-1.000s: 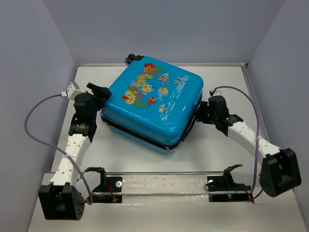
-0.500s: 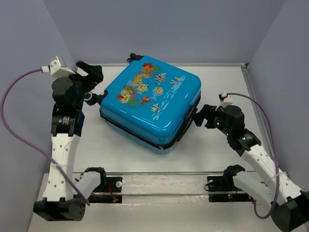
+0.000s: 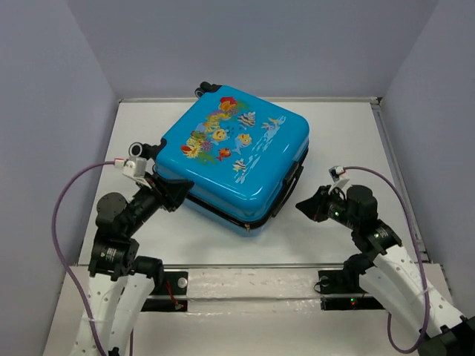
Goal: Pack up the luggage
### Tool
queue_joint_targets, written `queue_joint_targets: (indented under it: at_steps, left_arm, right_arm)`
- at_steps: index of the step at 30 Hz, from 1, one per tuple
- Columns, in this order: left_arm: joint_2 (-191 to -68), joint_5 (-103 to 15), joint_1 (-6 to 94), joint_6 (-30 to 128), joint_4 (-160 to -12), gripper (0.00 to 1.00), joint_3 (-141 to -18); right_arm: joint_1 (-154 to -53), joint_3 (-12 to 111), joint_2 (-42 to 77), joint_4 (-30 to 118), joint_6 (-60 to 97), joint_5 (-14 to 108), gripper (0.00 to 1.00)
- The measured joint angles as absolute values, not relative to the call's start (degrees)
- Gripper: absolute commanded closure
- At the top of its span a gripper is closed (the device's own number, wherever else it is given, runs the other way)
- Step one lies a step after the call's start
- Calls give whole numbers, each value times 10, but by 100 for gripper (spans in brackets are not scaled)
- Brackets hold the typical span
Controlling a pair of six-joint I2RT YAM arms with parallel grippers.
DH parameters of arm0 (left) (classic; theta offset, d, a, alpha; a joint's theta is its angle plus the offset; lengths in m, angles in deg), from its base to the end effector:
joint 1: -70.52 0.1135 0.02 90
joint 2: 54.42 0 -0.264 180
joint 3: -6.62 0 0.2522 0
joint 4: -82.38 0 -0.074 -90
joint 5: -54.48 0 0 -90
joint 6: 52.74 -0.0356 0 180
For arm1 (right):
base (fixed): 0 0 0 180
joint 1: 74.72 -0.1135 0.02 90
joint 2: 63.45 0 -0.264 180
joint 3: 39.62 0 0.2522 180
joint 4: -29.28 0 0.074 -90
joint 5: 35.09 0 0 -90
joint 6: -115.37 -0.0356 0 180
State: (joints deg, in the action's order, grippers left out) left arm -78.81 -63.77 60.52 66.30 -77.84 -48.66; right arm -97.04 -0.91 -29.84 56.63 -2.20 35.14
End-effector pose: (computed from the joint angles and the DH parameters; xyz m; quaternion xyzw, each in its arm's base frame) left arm 0.0949 -0.0338 0.3723 0.0840 0.6388 -0.3964 0.6540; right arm 0.1350 0.0684 0.2413 -0.0581 0.8215 0.3608 0.4378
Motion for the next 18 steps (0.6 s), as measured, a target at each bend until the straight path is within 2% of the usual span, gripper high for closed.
queue_joint_targets:
  at_steps: [2, 7, 10, 15, 16, 18]
  left_arm:
    - [-769, -653, 601, 652, -732, 73, -442]
    - [-729, -671, 600, 640, -639, 76, -397]
    - [-720, -683, 600, 641, -639, 76, -377]
    - [-722, -693, 589, 645, -619, 77, -340]
    - [-724, -694, 586, 646, -616, 77, -339]
    - [-730, -697, 573, 647, -617, 77, -339]
  right_arm:
    - [-981, -23, -321, 560, -34, 331, 82]
    - [-1075, -40, -319, 524, -63, 334, 82]
    - [-1167, -29, -223, 502, -72, 390, 84]
    - [-1201, -19, -117, 501, -81, 474, 84]
    - [-1201, -19, -117, 499, -81, 486, 84]
    - [-1201, -18, -117, 495, -84, 502, 75]
